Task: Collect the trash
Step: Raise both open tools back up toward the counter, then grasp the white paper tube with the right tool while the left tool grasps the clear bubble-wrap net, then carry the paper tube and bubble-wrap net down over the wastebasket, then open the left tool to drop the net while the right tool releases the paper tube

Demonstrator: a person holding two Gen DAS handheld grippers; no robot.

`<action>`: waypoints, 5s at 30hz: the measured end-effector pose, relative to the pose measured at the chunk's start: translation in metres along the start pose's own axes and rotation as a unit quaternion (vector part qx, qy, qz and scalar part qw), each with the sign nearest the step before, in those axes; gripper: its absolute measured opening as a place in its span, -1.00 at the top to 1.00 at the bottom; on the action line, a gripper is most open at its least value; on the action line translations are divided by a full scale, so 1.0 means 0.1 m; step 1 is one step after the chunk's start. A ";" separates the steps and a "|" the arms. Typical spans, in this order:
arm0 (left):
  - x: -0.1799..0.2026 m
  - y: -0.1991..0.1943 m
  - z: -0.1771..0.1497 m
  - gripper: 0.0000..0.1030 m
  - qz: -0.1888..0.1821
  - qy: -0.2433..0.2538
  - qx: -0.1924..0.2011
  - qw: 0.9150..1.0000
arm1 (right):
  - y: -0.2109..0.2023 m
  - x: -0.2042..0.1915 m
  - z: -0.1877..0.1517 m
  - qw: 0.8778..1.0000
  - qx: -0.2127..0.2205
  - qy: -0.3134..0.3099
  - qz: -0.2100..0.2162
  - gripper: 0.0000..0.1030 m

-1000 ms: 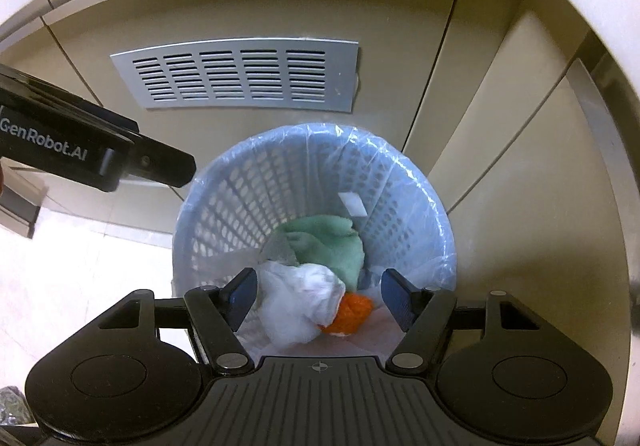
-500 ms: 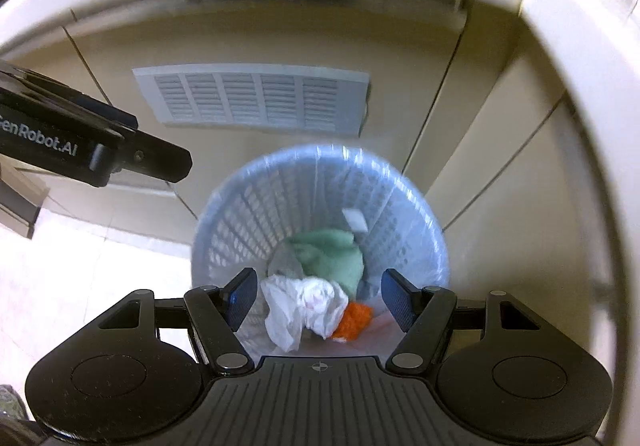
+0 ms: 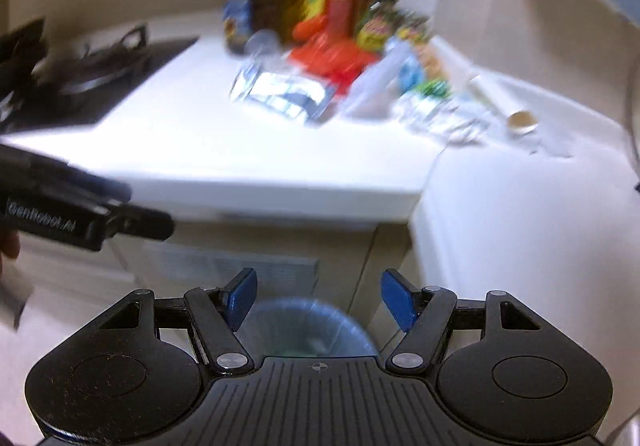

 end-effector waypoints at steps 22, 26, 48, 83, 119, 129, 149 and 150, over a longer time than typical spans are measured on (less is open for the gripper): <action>0.10 0.52 1.28 -0.36 0.042 -0.002 0.079 0.996 | 0.87 1.86 1.37 0.996 0.057 0.052 -0.046 -0.33; 0.21 0.72 1.43 -0.36 0.047 0.009 0.072 0.996 | 1.20 2.05 1.55 0.997 0.052 0.050 -0.030 -0.33; 0.52 1.61 1.72 0.27 0.071 0.087 0.028 0.993 | 1.62 2.15 1.61 0.997 0.030 0.062 0.019 0.07; 0.77 0.14 0.65 0.82 -0.078 0.036 0.039 0.996 | -0.22 0.85 0.40 0.989 0.010 0.147 0.033 0.07; -0.13 1.37 -1.12 0.82 -0.017 -0.089 -0.176 0.980 | 1.21 -0.09 -1.40 0.984 -0.177 -0.016 -0.003 0.07; -0.19 1.41 -1.21 0.34 0.008 -0.089 -0.180 0.980 | 1.32 -0.07 -1.42 0.982 -0.190 -0.006 -0.002 0.07; -0.25 1.30 -1.29 0.31 0.022 -0.092 -0.187 0.978 | 1.37 -0.16 -1.42 0.981 -0.194 0.005 0.011 0.06; -0.25 1.29 -1.29 0.31 0.022 -0.092 -0.187 0.978 | 1.37 -0.16 -1.42 0.981 -0.193 0.007 0.012 0.06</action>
Point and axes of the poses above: each gripper's, at about its wrist camera, not at the fingertips, and y roughly the way its jaws point, x to its right, z to its top, the point moved 7 cm from there along y, roughly the way its jaws point, and after that the axes turned 7 degrees about -z, right-handed, at the moved point
